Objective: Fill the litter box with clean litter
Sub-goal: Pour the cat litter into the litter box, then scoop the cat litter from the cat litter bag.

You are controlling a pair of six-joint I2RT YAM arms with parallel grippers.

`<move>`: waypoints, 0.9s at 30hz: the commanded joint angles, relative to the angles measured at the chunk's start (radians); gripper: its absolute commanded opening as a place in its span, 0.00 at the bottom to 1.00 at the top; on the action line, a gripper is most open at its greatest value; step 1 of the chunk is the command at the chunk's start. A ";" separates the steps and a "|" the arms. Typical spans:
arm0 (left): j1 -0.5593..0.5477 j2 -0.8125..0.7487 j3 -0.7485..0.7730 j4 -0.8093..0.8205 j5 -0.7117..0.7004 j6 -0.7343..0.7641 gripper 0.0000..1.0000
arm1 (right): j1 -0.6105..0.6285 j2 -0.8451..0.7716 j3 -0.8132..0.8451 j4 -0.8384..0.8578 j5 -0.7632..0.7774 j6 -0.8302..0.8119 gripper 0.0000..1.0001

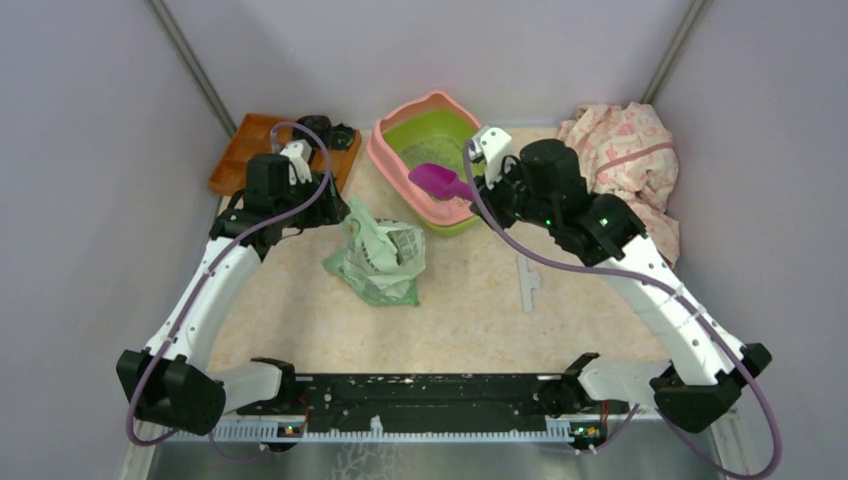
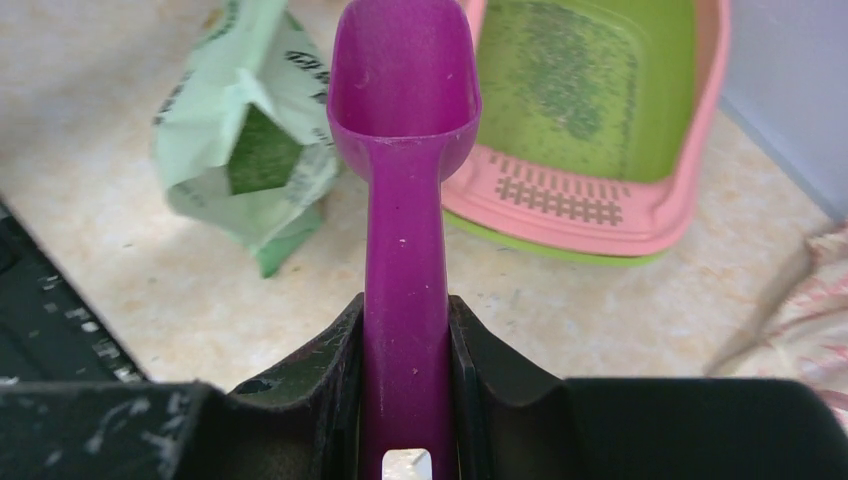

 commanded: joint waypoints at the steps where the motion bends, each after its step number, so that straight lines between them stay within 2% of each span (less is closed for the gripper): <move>1: -0.005 -0.026 0.032 -0.005 -0.010 0.010 0.85 | 0.000 -0.067 -0.039 -0.093 -0.217 0.098 0.00; 8: -0.005 -0.036 0.024 -0.007 -0.013 0.009 0.85 | 0.040 -0.093 -0.084 -0.186 -0.243 0.111 0.00; 13: -0.005 -0.040 0.019 -0.004 -0.009 0.006 0.85 | 0.050 -0.066 -0.102 -0.180 -0.234 0.101 0.00; 19: -0.005 -0.044 0.014 -0.005 -0.010 0.005 0.85 | 0.057 0.008 -0.098 -0.129 -0.236 0.087 0.00; 27: -0.005 -0.048 -0.001 0.004 -0.009 0.004 0.85 | 0.130 0.198 0.016 -0.140 -0.181 0.051 0.00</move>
